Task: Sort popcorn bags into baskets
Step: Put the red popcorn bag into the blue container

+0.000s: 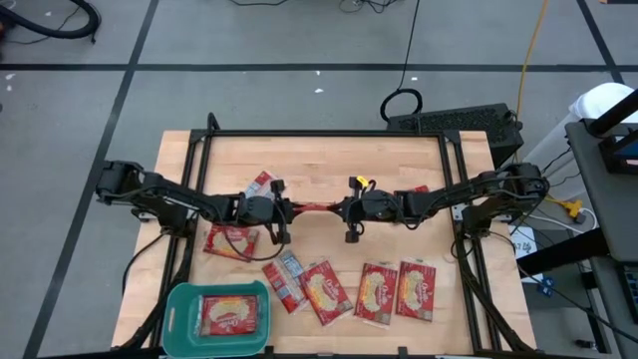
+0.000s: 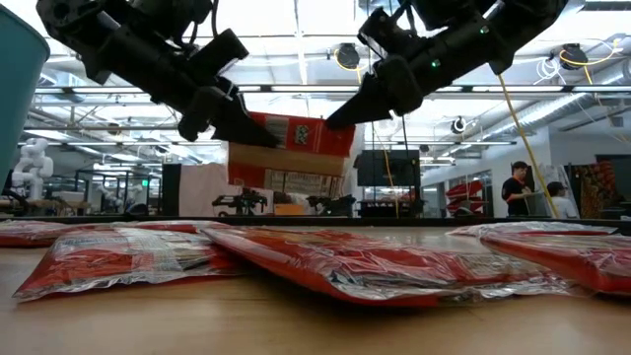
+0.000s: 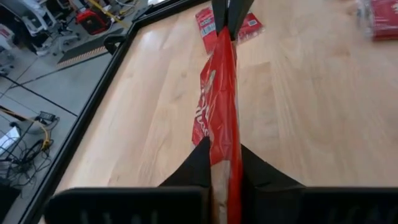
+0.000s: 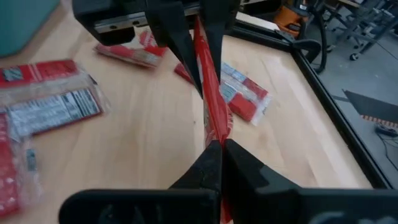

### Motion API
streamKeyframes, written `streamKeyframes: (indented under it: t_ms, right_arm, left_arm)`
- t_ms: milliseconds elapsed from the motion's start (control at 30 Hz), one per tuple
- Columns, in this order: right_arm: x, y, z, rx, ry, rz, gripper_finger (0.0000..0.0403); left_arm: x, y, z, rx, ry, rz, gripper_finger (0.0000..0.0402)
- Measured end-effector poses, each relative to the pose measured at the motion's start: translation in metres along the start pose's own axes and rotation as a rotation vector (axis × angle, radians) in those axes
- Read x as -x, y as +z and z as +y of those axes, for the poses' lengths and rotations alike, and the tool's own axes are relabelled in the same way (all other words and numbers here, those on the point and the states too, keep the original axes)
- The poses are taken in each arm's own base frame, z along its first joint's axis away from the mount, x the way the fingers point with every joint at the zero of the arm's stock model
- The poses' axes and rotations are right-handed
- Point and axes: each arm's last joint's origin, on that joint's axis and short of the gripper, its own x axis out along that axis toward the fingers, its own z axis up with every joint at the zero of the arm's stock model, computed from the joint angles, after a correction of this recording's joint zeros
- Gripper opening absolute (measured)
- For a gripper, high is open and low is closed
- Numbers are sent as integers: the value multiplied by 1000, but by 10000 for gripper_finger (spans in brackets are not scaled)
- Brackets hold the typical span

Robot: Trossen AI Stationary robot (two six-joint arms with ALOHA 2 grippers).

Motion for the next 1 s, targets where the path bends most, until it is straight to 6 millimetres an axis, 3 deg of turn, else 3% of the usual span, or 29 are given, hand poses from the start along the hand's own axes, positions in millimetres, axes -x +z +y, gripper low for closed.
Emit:
streamKeyframes:
  t_ms: [200, 467, 667, 1000]
  right_arm:
    - [1, 5, 3, -7, -3, -45, 42]
    - [2, 13, 3, -10, -37, -121, 131]
    - [2, 15, 2, -38, -39, -143, 174]
    - [-13, 20, 7, -47, -2, -337, 203]
  left_arm:
    - [24, 8, 6, 14, -7, 4, 30]
    - [83, 20, 19, 107, -20, -32, 20]
    - [119, 22, 25, 133, -30, -86, 21]
    - [130, 28, 20, 159, -75, -164, 20]
